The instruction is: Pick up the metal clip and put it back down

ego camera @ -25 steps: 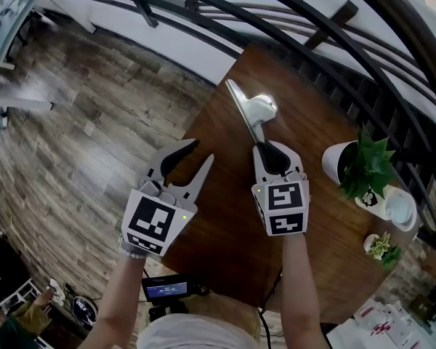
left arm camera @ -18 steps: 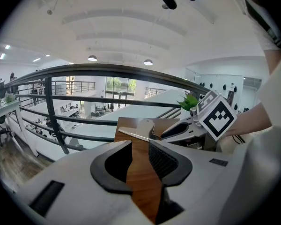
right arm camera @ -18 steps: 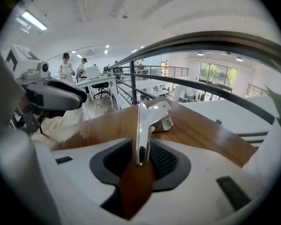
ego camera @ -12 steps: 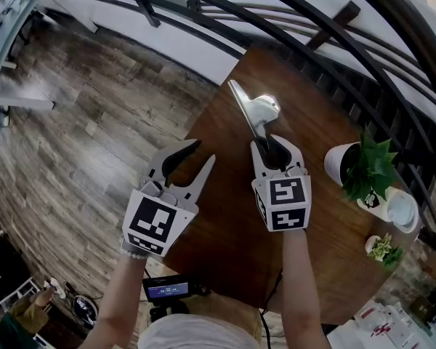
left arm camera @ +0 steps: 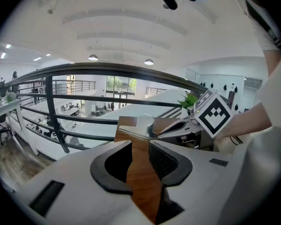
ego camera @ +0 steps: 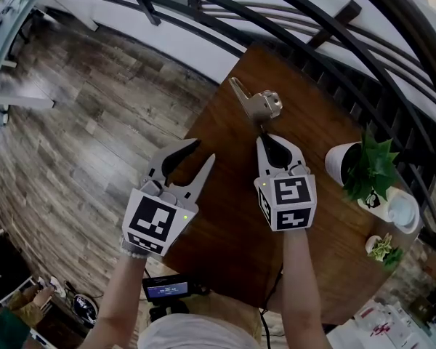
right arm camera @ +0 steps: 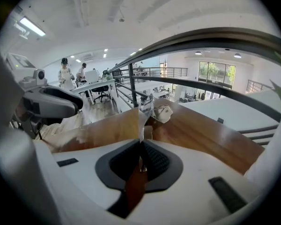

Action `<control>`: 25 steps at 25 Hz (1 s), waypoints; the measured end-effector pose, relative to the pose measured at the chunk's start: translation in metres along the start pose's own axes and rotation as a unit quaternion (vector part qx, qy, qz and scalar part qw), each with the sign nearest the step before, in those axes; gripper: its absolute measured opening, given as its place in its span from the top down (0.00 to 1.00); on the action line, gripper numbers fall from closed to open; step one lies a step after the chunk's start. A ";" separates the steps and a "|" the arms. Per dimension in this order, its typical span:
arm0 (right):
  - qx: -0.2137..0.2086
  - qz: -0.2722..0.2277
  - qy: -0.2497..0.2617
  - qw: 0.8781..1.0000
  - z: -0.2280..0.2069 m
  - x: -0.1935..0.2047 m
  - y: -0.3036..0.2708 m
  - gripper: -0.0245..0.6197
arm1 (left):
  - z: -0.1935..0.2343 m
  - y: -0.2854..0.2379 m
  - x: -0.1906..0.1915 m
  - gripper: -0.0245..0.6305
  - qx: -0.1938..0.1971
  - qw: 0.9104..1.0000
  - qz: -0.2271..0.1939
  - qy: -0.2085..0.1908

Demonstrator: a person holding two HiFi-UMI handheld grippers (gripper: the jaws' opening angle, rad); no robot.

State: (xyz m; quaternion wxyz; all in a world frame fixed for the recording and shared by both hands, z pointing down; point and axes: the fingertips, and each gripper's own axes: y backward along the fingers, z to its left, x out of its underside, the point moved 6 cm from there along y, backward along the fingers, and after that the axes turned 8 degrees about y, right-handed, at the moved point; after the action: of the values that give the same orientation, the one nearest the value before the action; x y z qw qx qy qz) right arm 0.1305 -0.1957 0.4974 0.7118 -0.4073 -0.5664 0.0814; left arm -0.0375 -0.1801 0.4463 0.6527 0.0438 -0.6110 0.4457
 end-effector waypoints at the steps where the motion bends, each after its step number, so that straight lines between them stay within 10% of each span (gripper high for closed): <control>1: -0.001 -0.002 -0.004 1.000 0.000 0.000 0.000 0.92 | 0.000 0.000 0.000 0.79 0.000 1.000 0.000 0.000; 19: -0.016 -0.051 -0.073 0.996 -0.012 -0.004 0.009 0.93 | 0.006 -0.021 0.001 0.79 0.007 1.000 0.011 0.018; 25: -0.024 -0.063 -0.071 0.995 -0.010 -0.008 0.016 0.93 | 0.011 -0.033 -0.005 0.78 0.026 0.996 -0.001 0.080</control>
State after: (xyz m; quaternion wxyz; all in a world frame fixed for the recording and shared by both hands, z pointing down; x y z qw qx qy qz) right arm 0.1424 -0.1949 0.4808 0.6635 -0.3812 -0.6418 0.0517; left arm -0.0241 -0.2090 0.4614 0.6983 0.0251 -0.5454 0.4629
